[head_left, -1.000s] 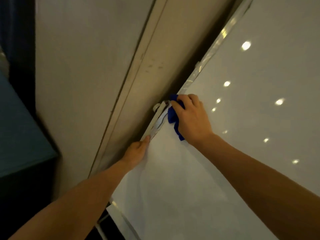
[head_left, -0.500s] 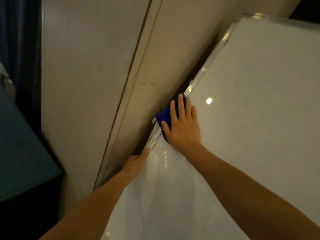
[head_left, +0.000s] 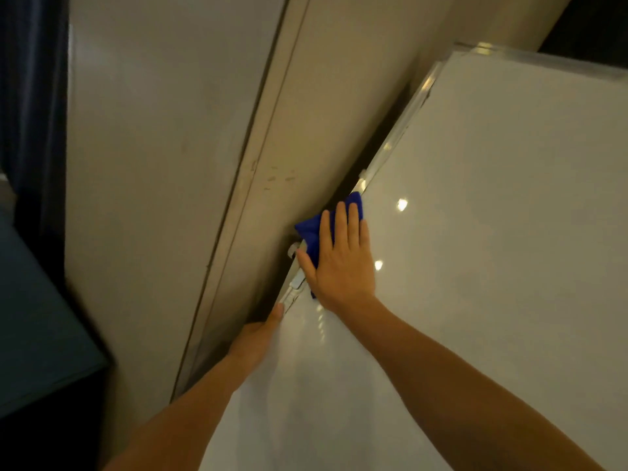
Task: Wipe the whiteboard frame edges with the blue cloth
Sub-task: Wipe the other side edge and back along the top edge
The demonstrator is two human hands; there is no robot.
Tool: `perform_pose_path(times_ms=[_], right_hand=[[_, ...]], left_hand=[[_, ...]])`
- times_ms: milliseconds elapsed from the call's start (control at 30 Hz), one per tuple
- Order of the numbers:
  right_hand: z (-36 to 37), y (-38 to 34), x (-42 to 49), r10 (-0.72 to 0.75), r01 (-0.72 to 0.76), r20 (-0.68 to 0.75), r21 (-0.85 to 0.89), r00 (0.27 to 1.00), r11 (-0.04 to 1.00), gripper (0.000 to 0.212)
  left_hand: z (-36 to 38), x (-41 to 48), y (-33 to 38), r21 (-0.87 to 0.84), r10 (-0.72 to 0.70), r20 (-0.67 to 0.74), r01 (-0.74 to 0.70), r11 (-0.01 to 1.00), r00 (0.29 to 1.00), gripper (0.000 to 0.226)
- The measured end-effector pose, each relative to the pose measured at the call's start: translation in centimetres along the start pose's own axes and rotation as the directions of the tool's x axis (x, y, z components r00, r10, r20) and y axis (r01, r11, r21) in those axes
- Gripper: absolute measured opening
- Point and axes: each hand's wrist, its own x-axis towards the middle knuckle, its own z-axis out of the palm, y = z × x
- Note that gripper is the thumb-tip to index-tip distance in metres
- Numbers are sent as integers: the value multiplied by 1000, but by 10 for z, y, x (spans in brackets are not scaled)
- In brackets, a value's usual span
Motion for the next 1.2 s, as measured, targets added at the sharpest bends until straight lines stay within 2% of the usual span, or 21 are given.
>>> perform_pose_path(times_ms=[100, 167, 267, 367, 433, 500, 533, 600, 667, 700, 733, 767, 833, 867, 967, 1000, 1033, 1067, 1100, 1133, 1200], right_hand=[[5, -5, -9, -55, 56, 53, 0, 997, 998, 81], [-5, 13, 21, -56, 60, 48, -84, 997, 995, 84], [-29, 43, 69, 55, -54, 0, -147, 998, 988, 85], [-31, 35, 73, 128, -130, -30, -72, 991, 989, 84], [-18, 8, 52, 43, -44, -21, -25, 999, 999, 85], [-6, -9, 37, -68, 67, 26, 16, 997, 998, 84], [-3, -8, 41, -94, 93, 41, 25, 995, 995, 84], [-9, 9, 65, -108, 108, 39, 7, 993, 994, 81], [-22, 35, 99, -132, 132, -2, -79, 991, 988, 76], [-29, 47, 113, -144, 142, -4, -131, 990, 981, 74], [-36, 60, 127, -150, 148, 1, -173, 989, 974, 72], [-41, 73, 142, -145, 141, -3, -208, 989, 968, 70], [-51, 100, 161, -138, 126, -36, -241, 990, 962, 62], [-55, 112, 167, -157, 139, -64, -226, 985, 964, 54], [-56, 127, 167, -347, 331, -156, -123, 925, 936, 44], [-53, 124, 161, -409, 397, -200, -102, 890, 912, 42], [-49, 119, 152, -454, 444, -219, -96, 864, 891, 42], [-44, 113, 144, -476, 468, -206, -90, 855, 879, 46], [-42, 108, 137, -478, 470, -128, -87, 869, 878, 56], [-42, 109, 137, -476, 468, -42, -121, 879, 875, 65], [-55, 124, 160, -429, 424, 37, -244, 903, 872, 73]], left_hand=[[-4, -1, 3, -5, 35, -10, -35, 999, 999, 82], [-4, -3, 4, 76, 87, -29, -85, 993, 996, 87], [-5, -6, 2, 256, 195, -53, -175, 951, 979, 84], [-10, -10, 11, 351, 330, -68, -287, 891, 942, 81], [-13, -16, 30, 461, 421, -53, -351, 815, 906, 72], [-17, -21, 53, 632, 545, -44, -399, 664, 837, 57], [-18, -24, 68, 682, 625, -47, -432, 590, 779, 46], [-18, -29, 98, 701, 782, -27, -546, 459, 623, 28], [-11, -30, 132, 689, 878, 2, -637, 346, 479, 19], [-5, -32, 151, 646, 883, 4, -675, 355, 469, 16], [1, -32, 170, 594, 874, -30, -695, 405, 484, 12], [8, -28, 187, 529, 844, -83, -694, 488, 530, 11], [20, -13, 214, 469, 762, -194, -623, 625, 618, 19], [26, -3, 224, 451, 734, -192, -606, 655, 651, 22], [39, 18, 249, 172, 580, -106, -560, 810, 807, 35], [45, 25, 251, 187, 532, -55, -514, 837, 845, 36], [53, 29, 253, 178, 482, -60, -465, 867, 874, 37], [60, 35, 252, 259, 450, -81, -417, 871, 889, 39], [64, 40, 252, 273, 440, -119, -397, 876, 890, 41], [67, 42, 252, 268, 434, -150, -386, 882, 888, 41], [71, 46, 254, 297, 430, -194, -365, 883, 882, 50]])
